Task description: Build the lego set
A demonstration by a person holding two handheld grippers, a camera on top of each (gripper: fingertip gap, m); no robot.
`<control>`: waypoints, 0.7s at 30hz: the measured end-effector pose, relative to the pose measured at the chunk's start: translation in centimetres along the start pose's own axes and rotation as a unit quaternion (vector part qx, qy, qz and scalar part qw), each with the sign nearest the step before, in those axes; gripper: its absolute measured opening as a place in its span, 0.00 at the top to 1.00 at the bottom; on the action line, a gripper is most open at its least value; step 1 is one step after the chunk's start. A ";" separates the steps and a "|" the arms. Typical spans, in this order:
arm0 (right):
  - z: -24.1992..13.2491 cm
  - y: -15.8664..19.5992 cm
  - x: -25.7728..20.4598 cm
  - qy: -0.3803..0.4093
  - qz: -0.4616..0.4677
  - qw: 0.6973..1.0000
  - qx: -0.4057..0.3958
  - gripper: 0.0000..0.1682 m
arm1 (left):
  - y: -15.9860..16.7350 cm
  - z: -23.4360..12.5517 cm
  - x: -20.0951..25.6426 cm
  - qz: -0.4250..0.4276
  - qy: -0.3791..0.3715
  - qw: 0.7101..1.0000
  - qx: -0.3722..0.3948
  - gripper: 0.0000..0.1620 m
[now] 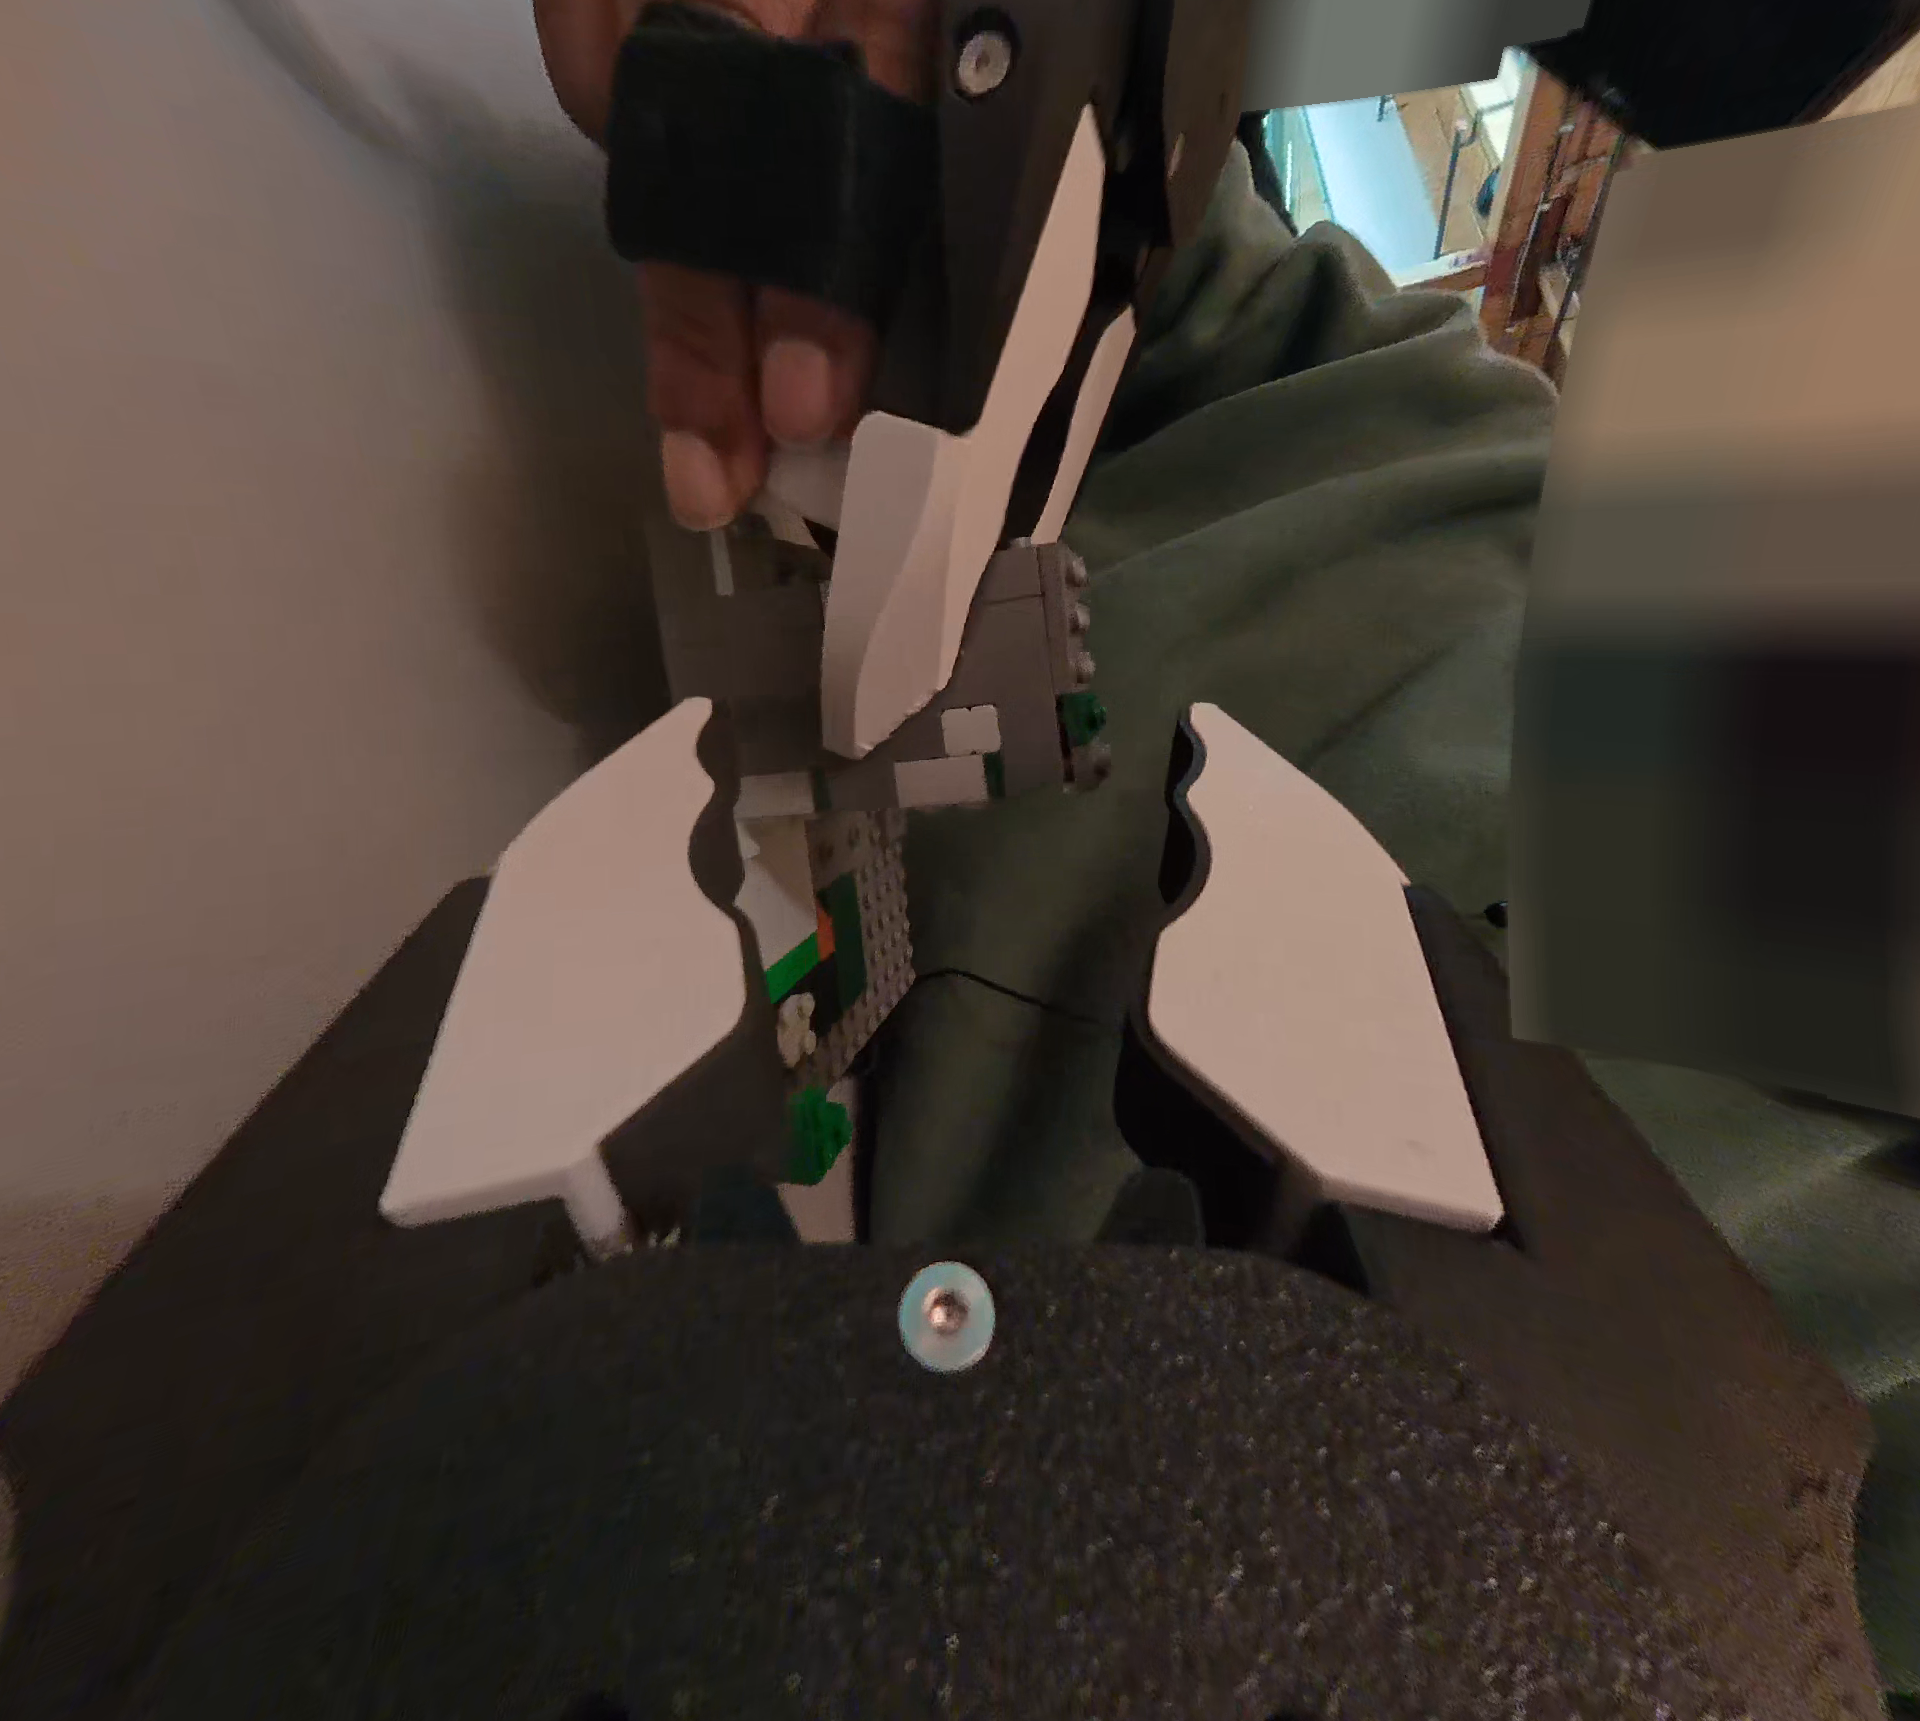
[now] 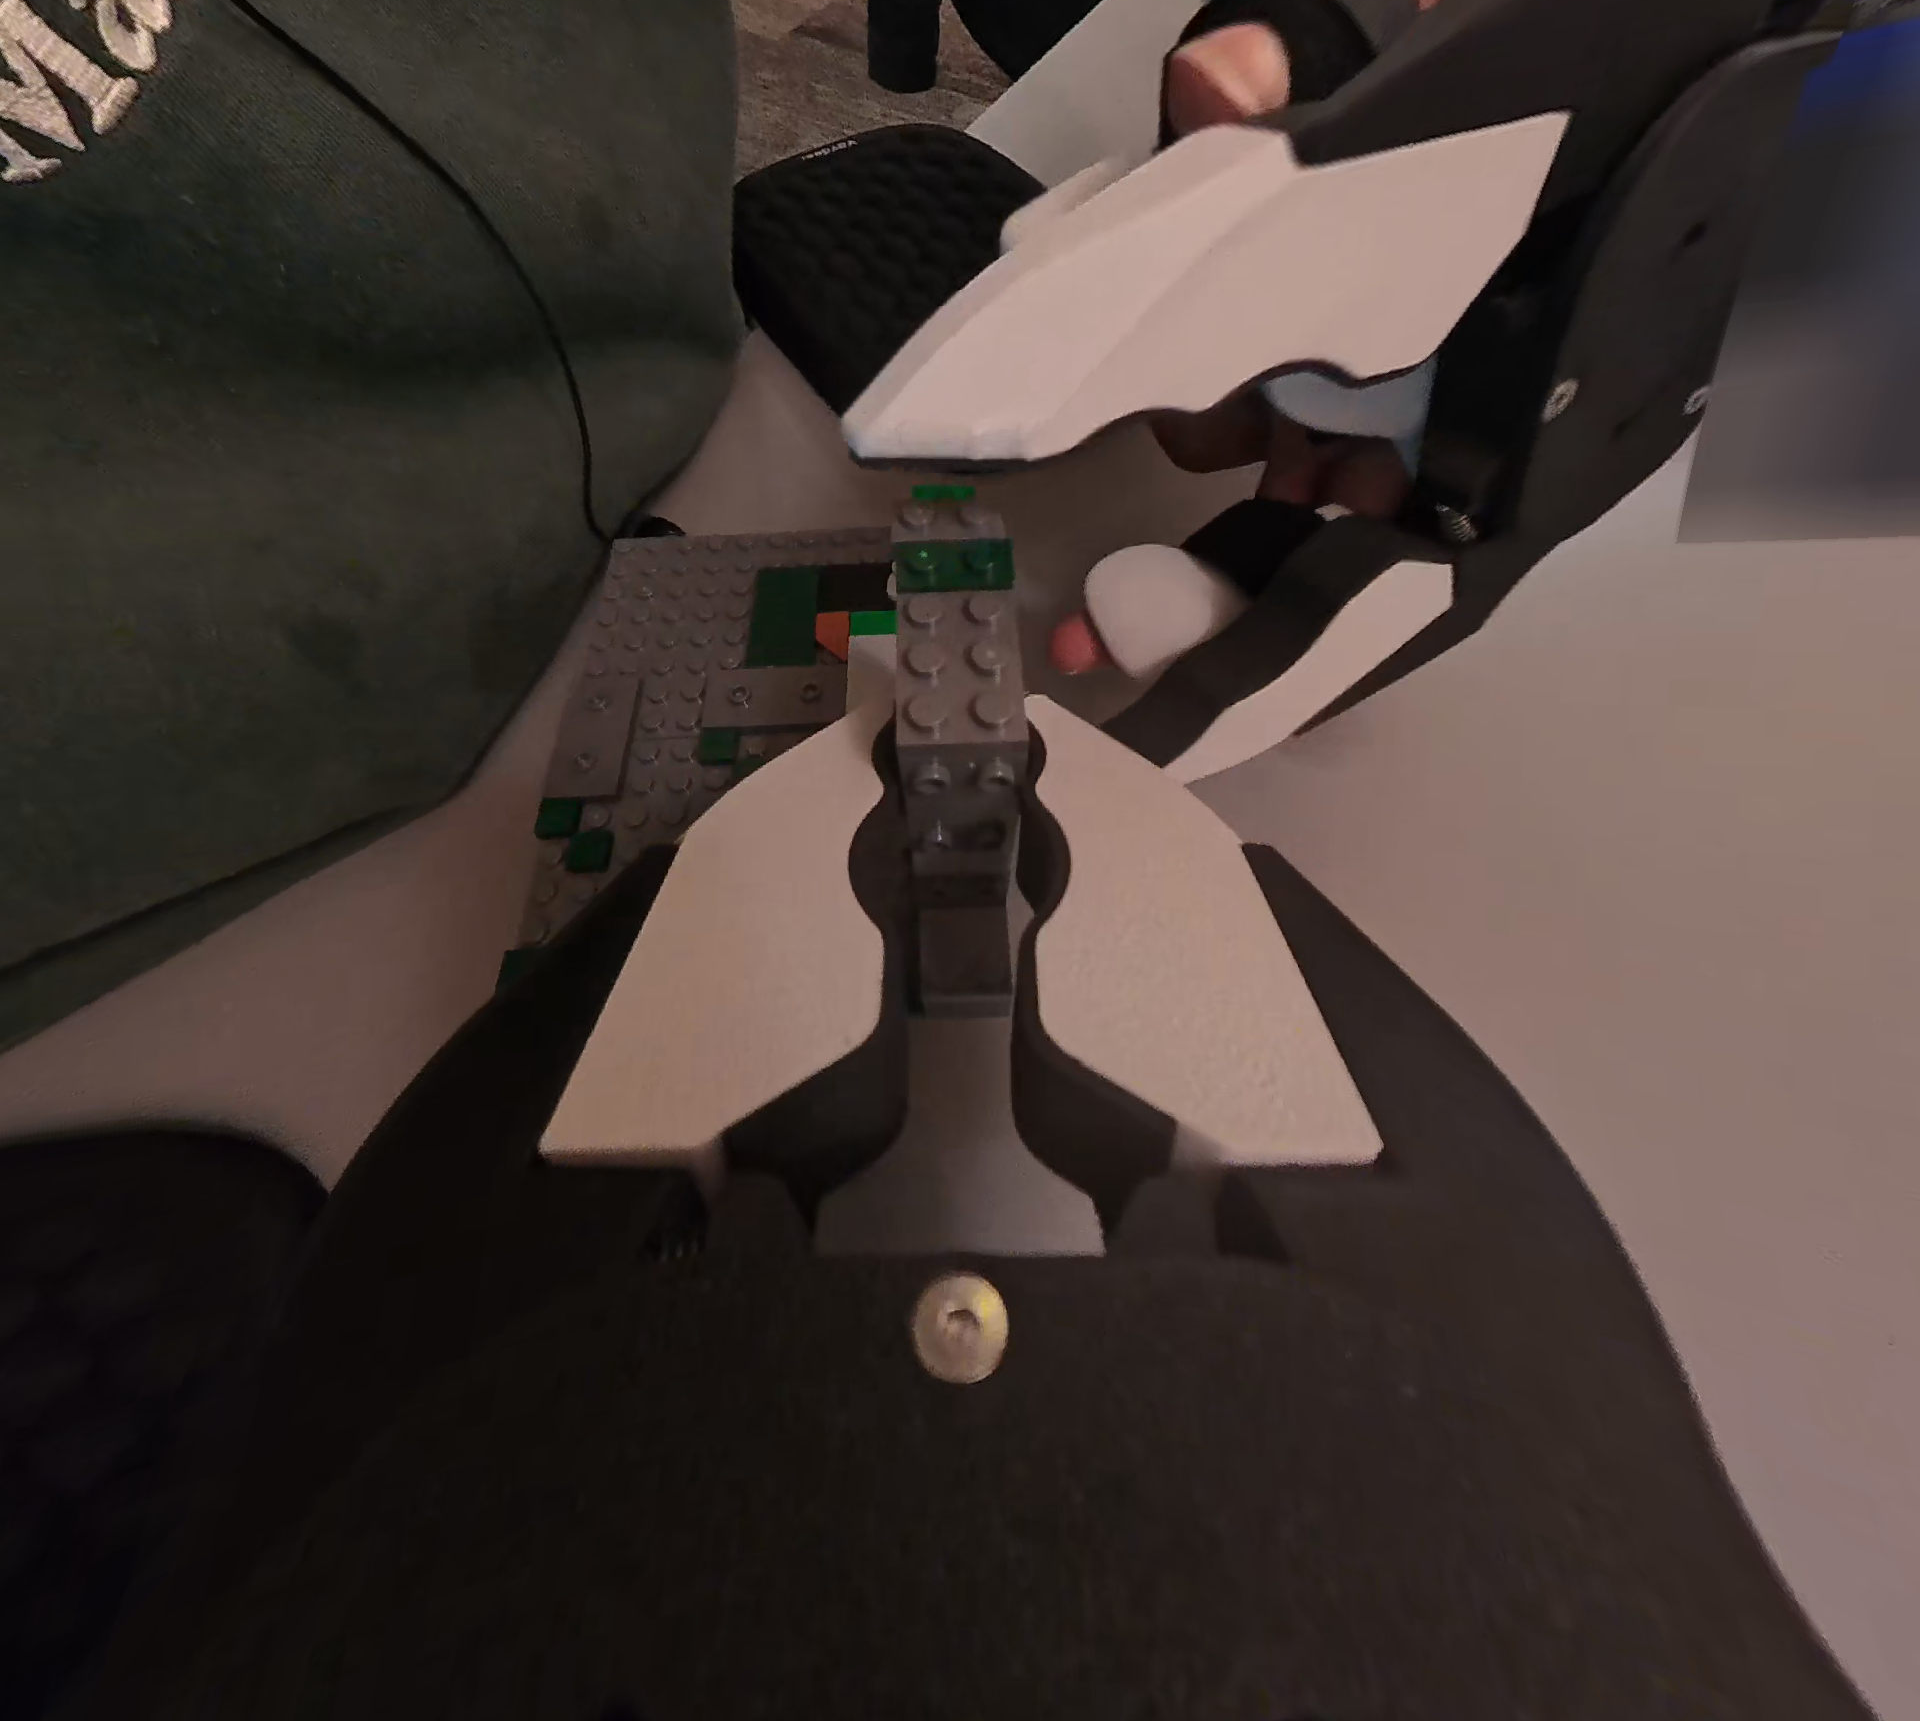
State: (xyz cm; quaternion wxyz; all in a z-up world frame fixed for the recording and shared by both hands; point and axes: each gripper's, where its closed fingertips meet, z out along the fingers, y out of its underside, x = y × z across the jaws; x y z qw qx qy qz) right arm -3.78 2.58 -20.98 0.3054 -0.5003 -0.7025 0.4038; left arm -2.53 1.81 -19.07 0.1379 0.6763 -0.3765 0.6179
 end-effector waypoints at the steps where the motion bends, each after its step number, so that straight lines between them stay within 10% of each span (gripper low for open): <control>1: 0.1 0.0 -0.1 -0.002 0.001 1.000 0.003 0.90 | 0.3 0.2 -0.1 -0.002 0.001 1.000 -0.007 0.51; 21: 0.8 -1.1 -1.8 -0.025 0.073 0.994 0.071 0.90 | 2.0 1.0 0.5 -0.041 0.061 0.997 -0.020 0.61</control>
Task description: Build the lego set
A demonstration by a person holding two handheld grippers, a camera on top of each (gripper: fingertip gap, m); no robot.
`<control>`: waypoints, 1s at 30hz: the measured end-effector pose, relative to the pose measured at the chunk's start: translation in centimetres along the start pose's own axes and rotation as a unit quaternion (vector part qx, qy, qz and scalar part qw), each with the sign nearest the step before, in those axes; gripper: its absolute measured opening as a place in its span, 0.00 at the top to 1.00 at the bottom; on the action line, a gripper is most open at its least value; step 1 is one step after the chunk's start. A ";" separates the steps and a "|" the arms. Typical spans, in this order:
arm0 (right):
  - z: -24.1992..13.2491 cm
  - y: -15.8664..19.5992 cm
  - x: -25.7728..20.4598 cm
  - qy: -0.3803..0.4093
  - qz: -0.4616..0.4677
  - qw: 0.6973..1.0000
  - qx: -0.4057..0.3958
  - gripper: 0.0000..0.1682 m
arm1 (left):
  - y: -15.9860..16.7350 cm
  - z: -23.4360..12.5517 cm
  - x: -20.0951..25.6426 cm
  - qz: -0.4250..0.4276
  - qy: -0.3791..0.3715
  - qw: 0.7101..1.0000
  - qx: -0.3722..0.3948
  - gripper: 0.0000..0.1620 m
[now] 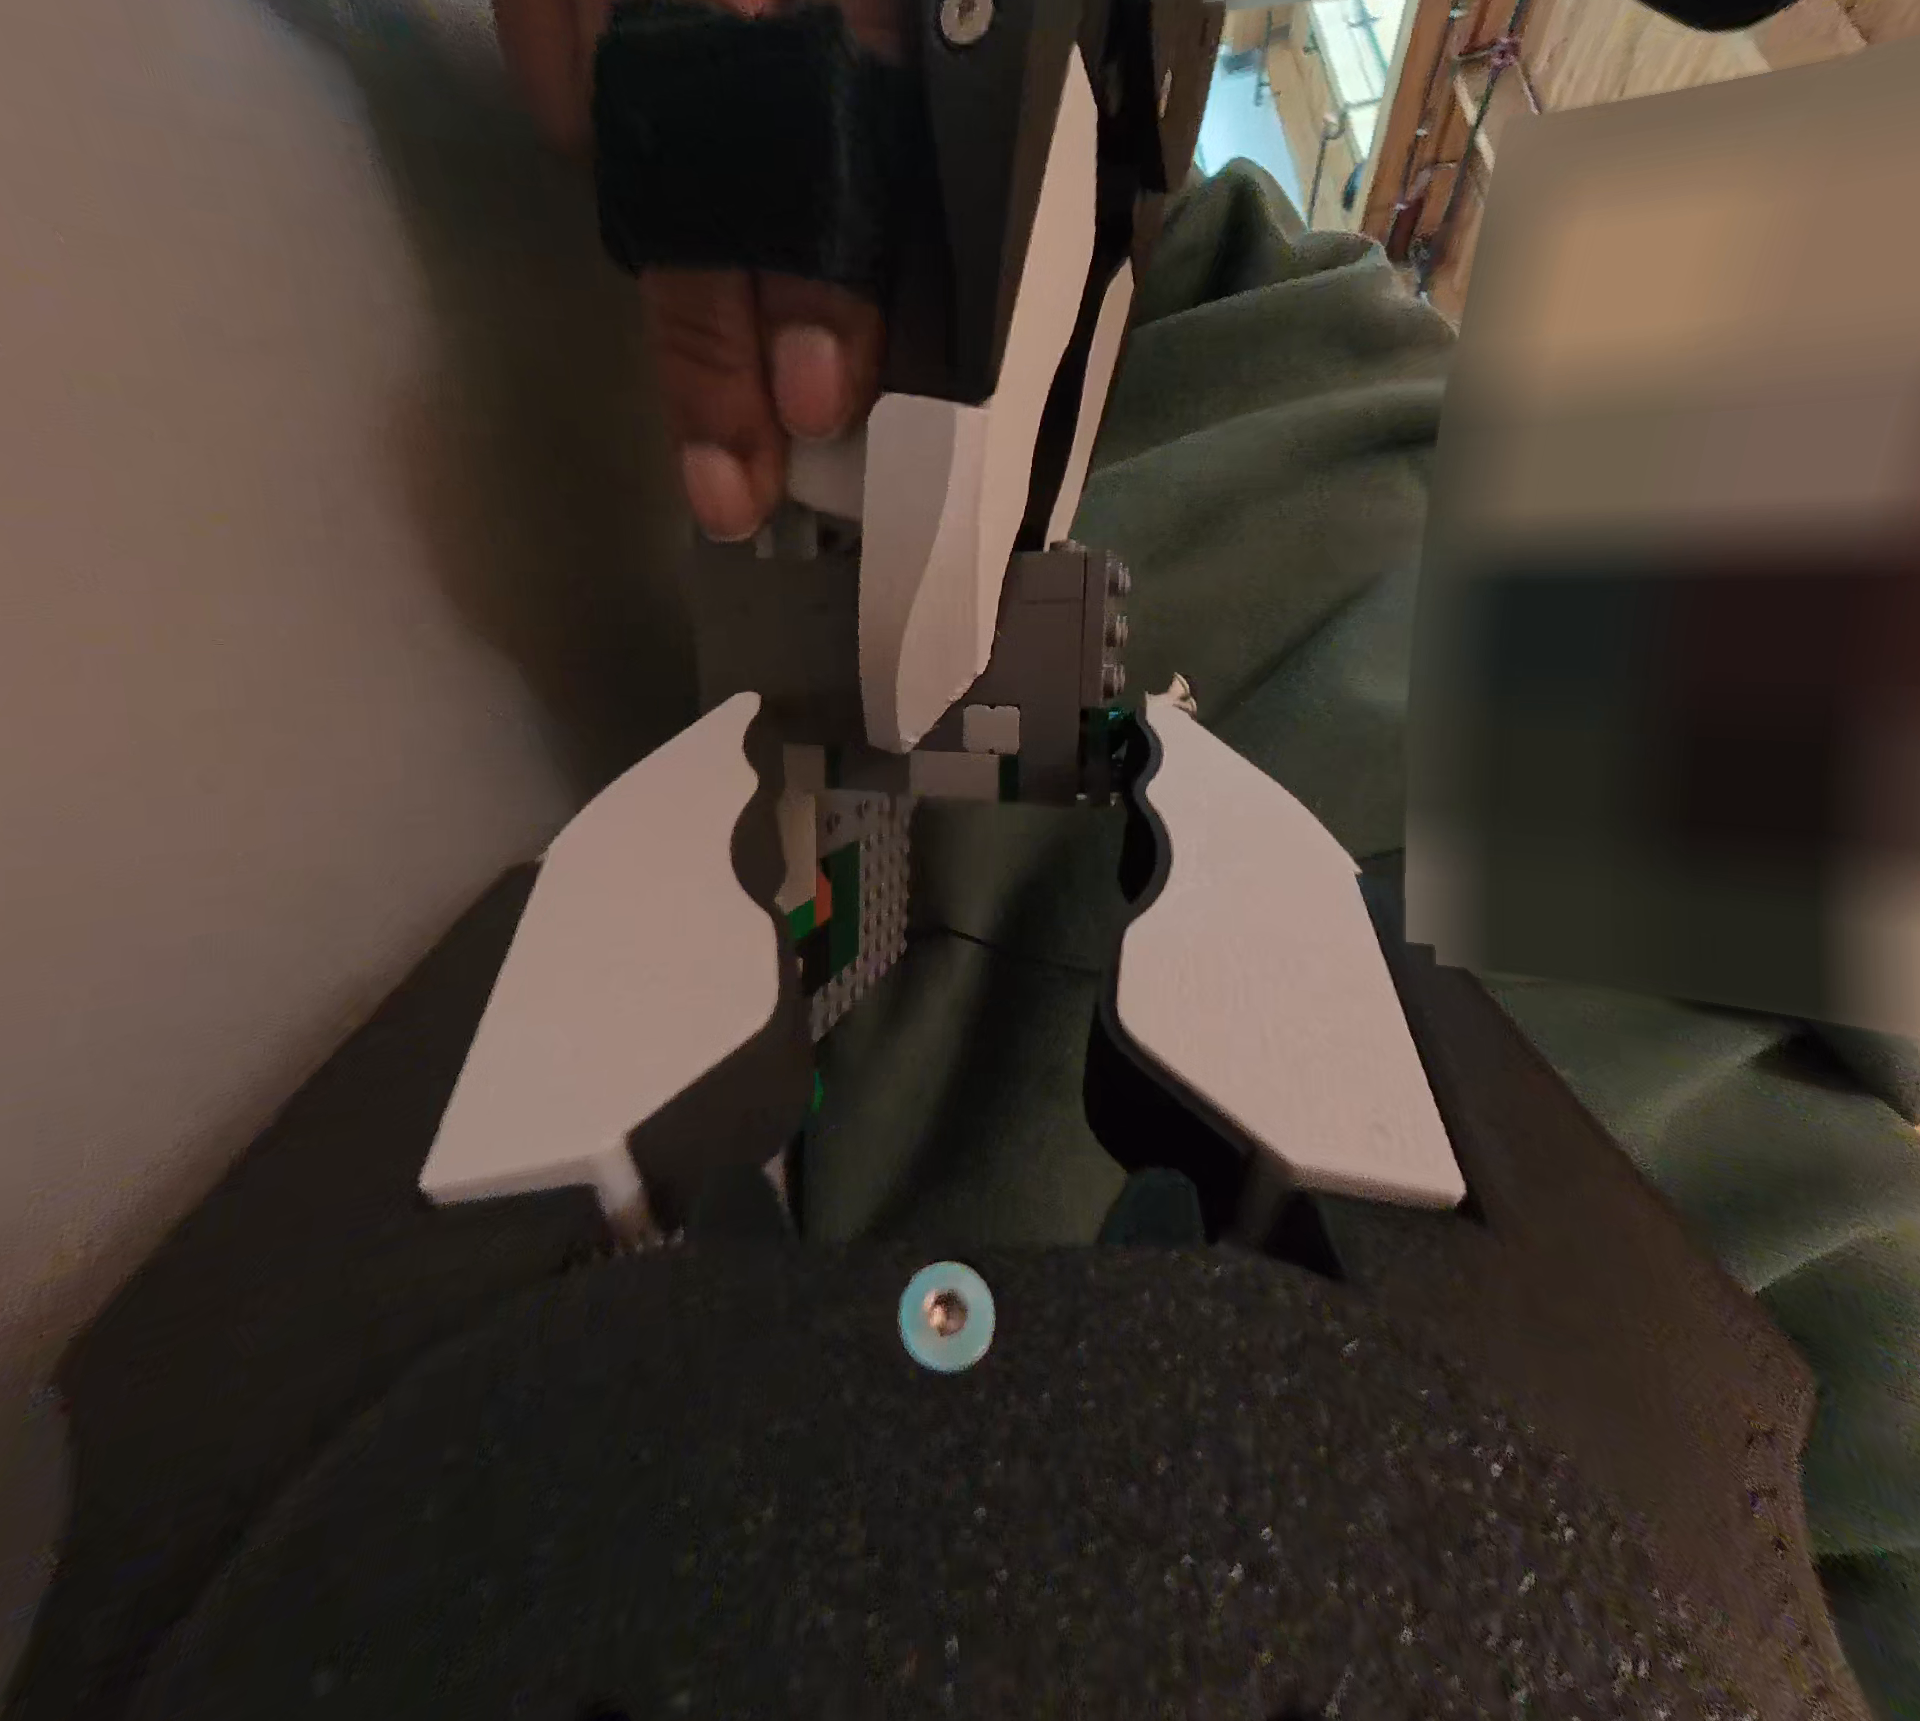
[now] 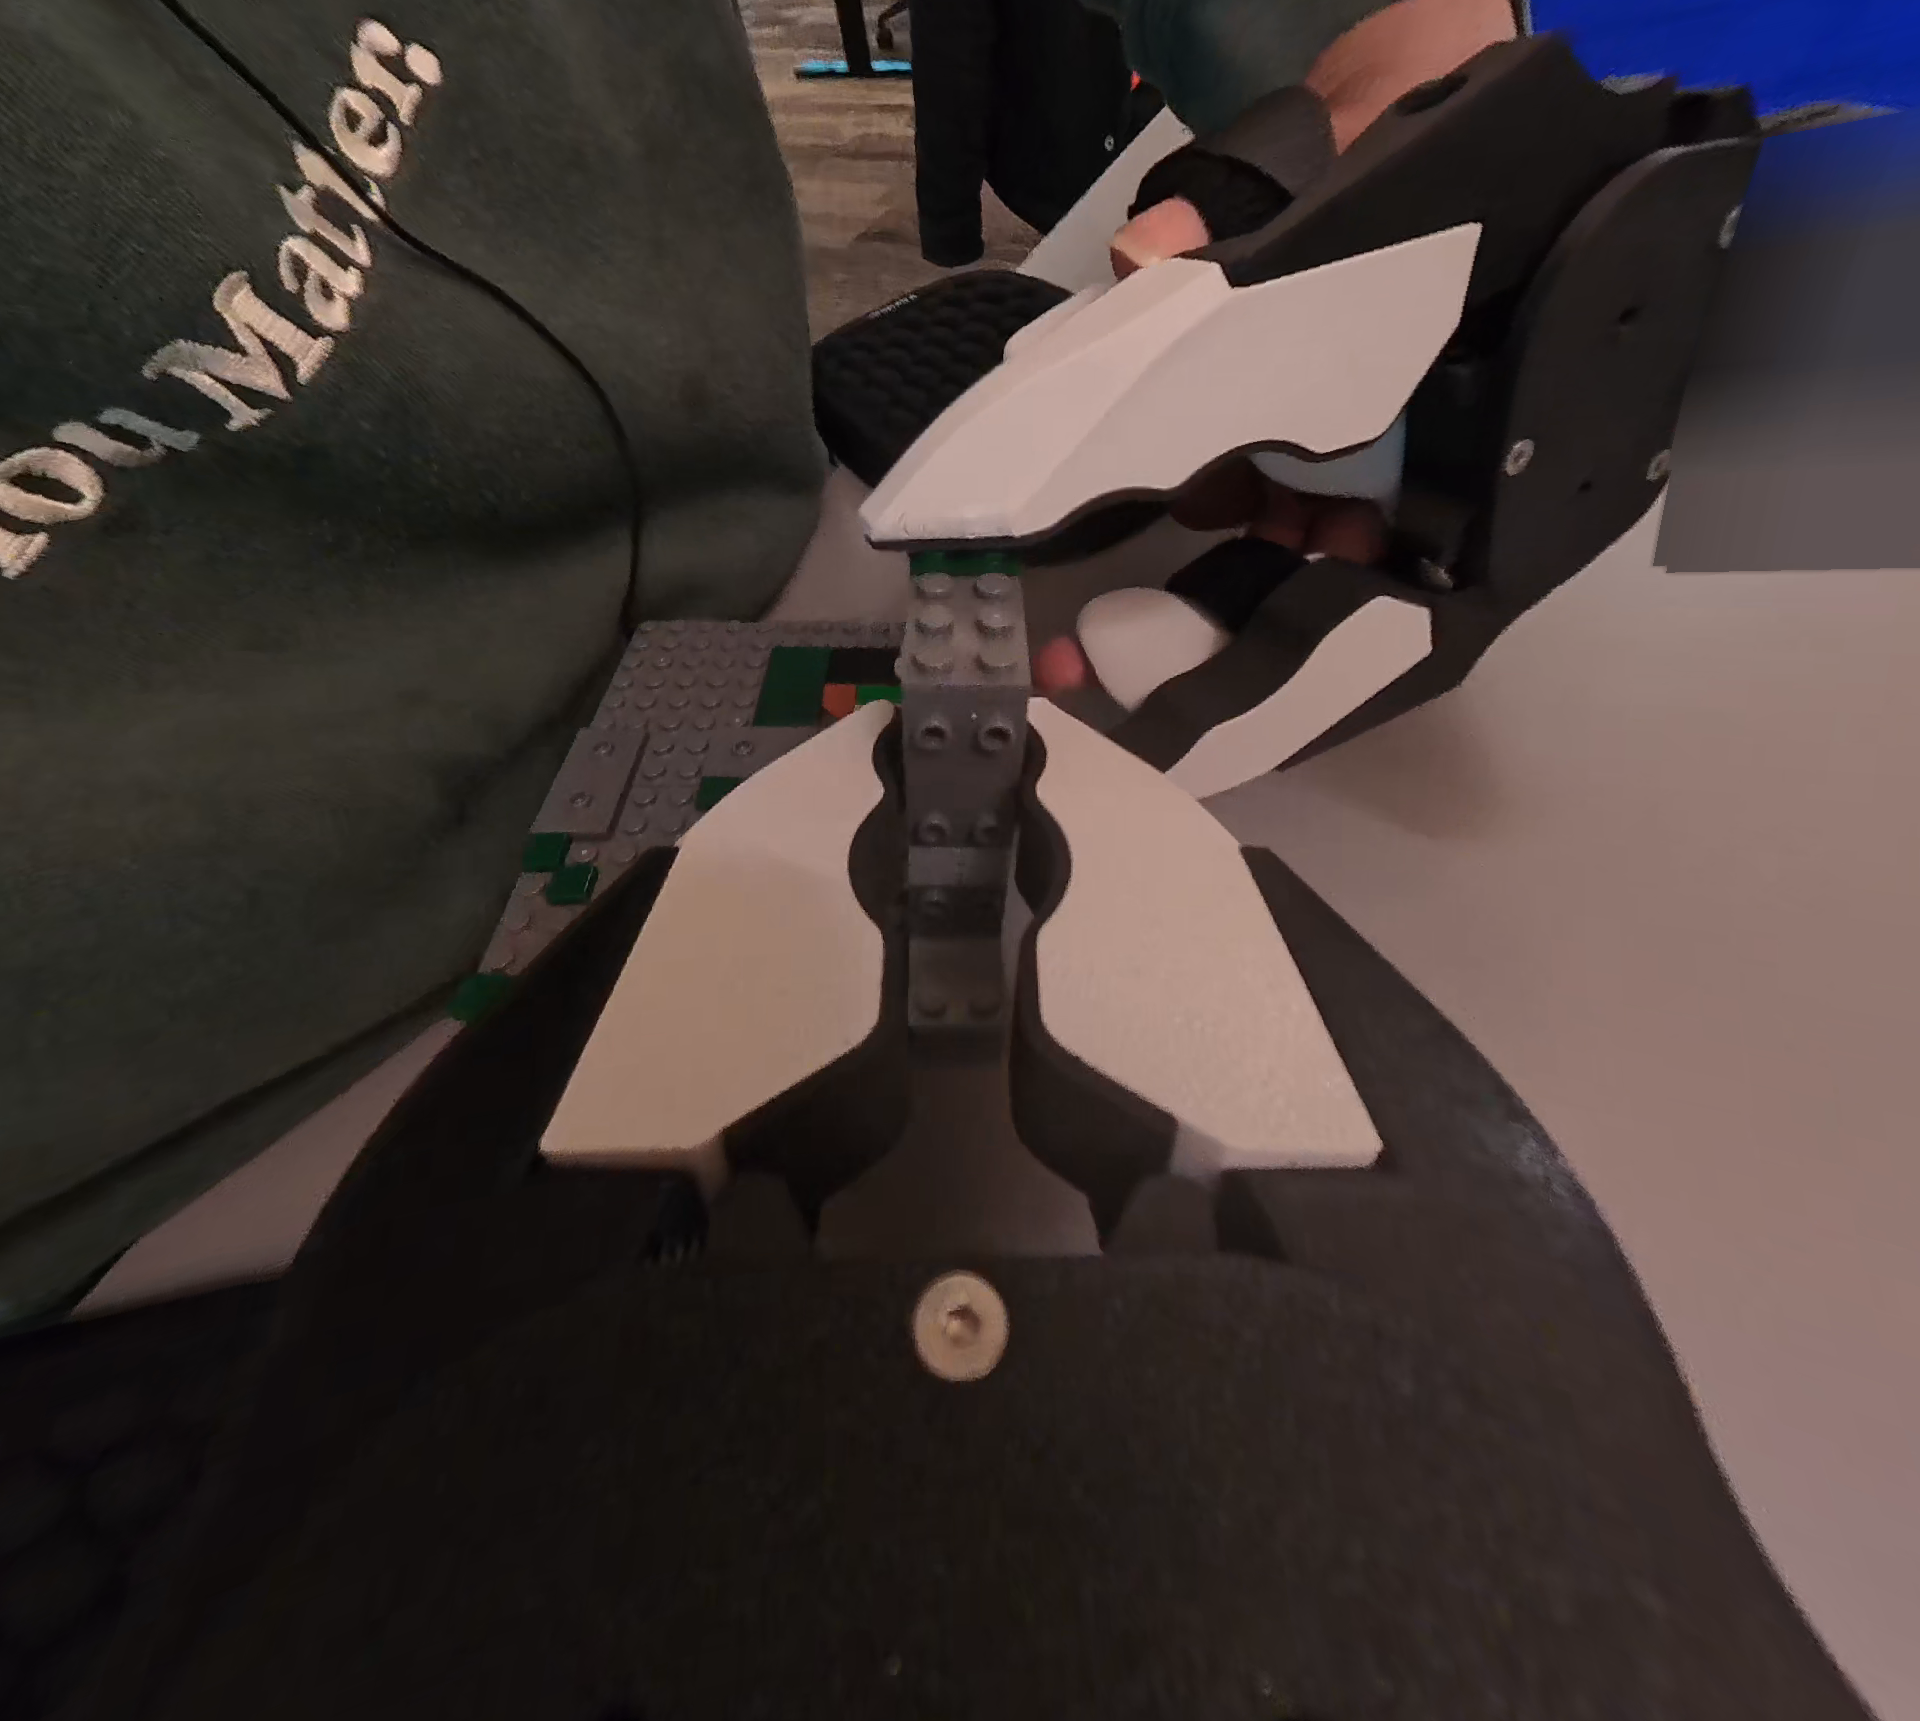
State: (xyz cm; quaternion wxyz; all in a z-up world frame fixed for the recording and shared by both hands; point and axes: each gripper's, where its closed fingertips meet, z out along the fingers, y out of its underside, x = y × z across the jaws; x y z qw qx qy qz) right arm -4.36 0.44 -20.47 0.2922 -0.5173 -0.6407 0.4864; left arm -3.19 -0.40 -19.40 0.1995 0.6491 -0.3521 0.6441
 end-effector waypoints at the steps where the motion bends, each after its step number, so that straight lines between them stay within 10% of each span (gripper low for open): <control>1: 0.2 -0.1 -0.3 -0.004 0.004 1.000 0.006 0.90 | 0.2 0.1 0.1 0.001 0.006 1.000 -0.001 0.62; 30: -0.5 0.2 -0.6 0.015 0.014 1.000 0.021 0.90 | -0.9 0.6 0.6 0.059 0.000 0.998 0.008 0.71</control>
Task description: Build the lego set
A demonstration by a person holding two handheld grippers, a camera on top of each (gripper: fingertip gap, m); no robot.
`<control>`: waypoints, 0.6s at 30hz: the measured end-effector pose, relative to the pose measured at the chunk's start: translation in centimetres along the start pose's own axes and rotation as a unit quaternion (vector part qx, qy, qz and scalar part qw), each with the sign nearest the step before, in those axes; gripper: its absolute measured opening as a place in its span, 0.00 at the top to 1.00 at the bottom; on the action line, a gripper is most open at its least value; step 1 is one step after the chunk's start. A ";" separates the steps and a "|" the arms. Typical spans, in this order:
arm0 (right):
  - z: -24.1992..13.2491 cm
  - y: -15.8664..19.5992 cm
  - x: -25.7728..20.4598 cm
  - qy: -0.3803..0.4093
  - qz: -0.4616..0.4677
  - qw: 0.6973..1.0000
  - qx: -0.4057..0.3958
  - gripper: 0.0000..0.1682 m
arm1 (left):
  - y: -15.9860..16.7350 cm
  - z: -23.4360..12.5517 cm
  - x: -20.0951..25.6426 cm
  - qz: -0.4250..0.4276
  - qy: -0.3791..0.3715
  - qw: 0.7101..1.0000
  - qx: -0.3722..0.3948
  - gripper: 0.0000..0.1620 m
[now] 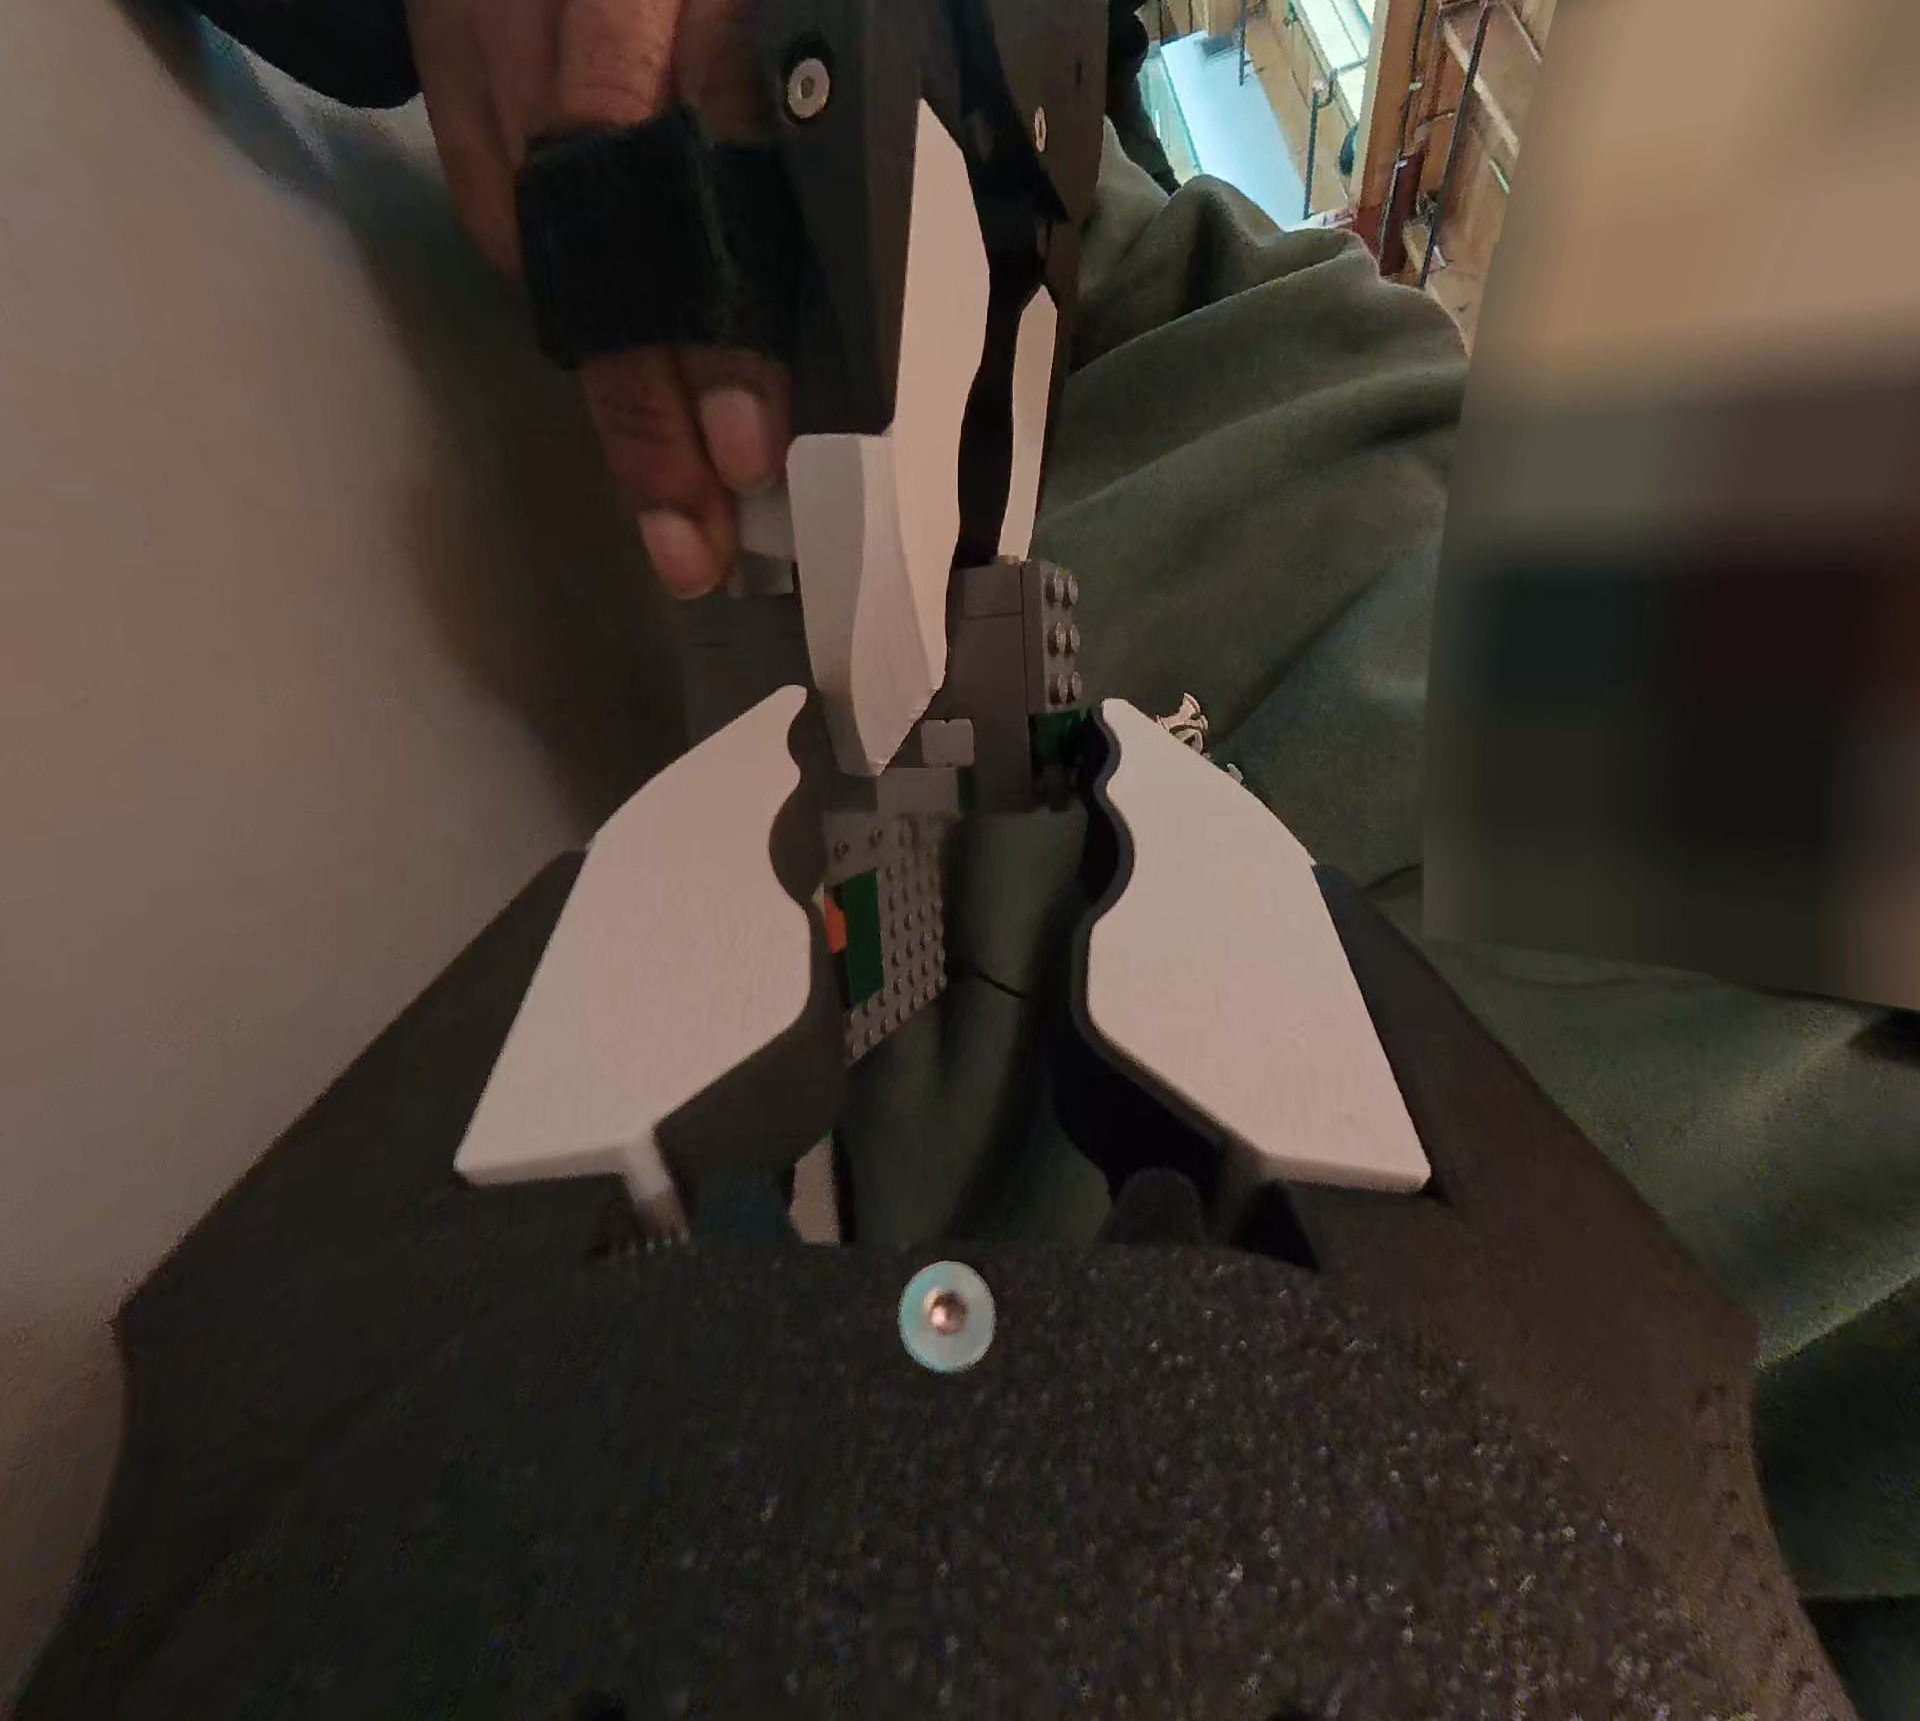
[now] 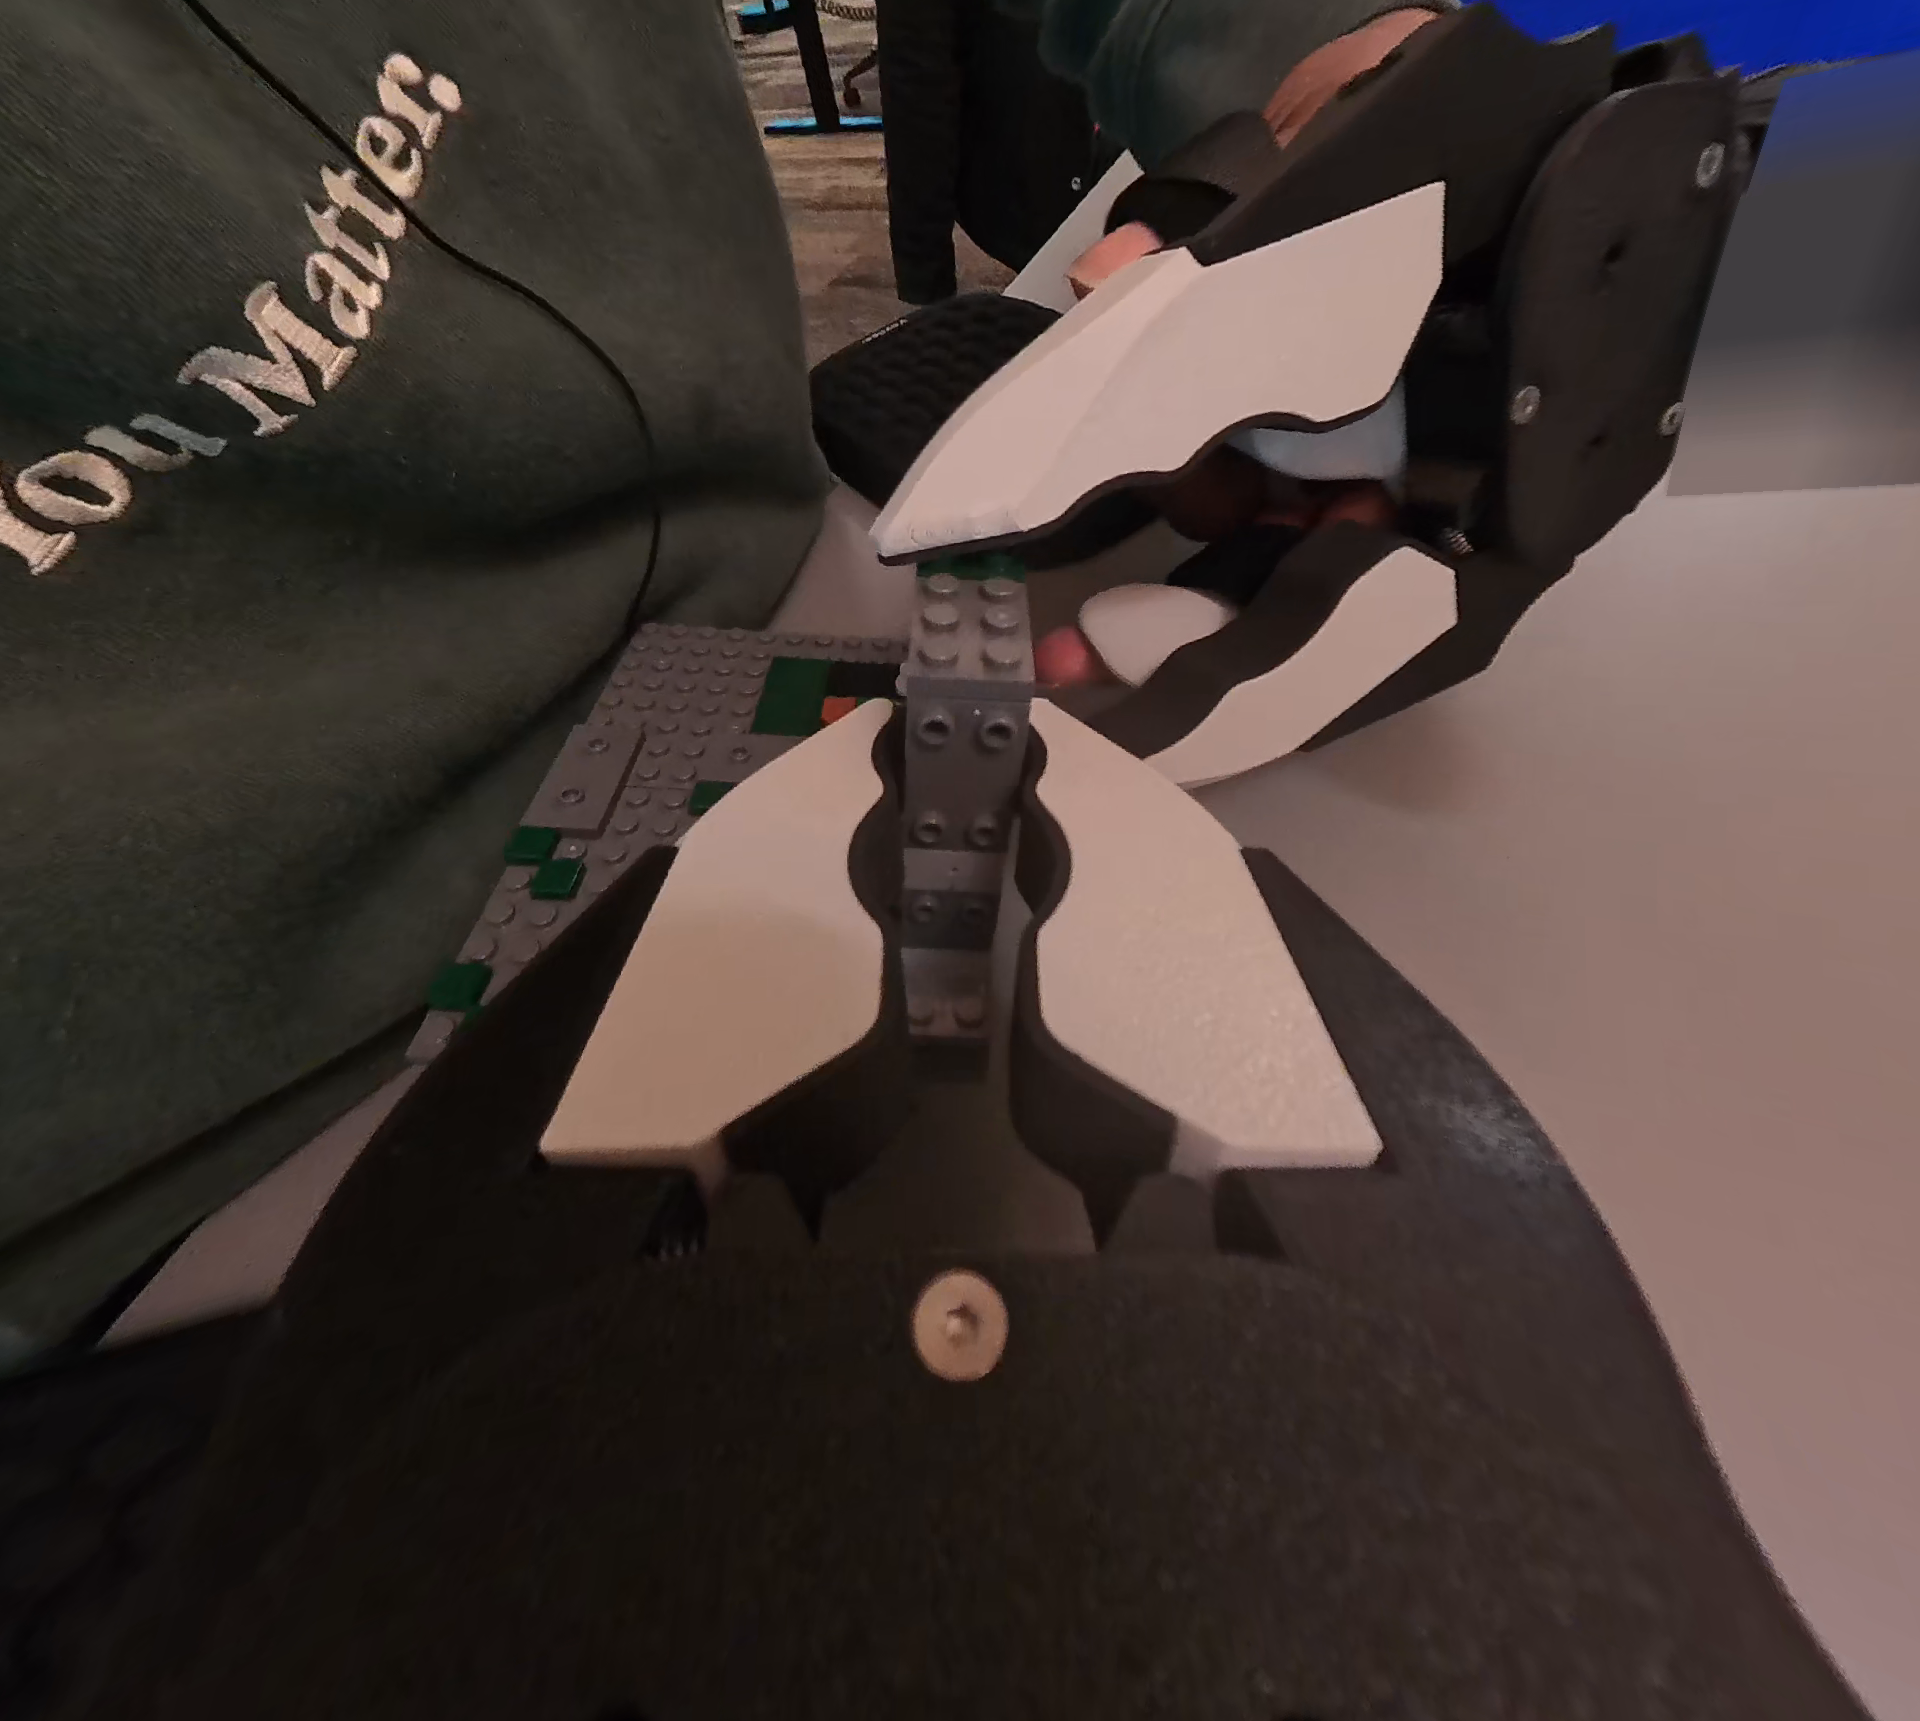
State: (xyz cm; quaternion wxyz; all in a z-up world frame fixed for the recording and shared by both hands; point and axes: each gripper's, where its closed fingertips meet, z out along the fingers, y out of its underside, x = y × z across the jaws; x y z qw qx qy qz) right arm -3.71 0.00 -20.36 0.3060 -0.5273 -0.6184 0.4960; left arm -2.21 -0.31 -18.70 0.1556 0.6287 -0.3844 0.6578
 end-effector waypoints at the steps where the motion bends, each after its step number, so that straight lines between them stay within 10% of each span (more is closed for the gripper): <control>1: -0.1 0.0 0.0 0.000 -0.002 1.000 -0.002 0.90 | -0.1 0.0 0.0 0.002 -0.002 1.000 0.000 0.71; 18: -1.8 0.0 1.2 -0.004 -0.008 1.000 0.029 0.90 | -1.9 -1.8 0.2 0.018 -0.036 0.999 0.034 0.55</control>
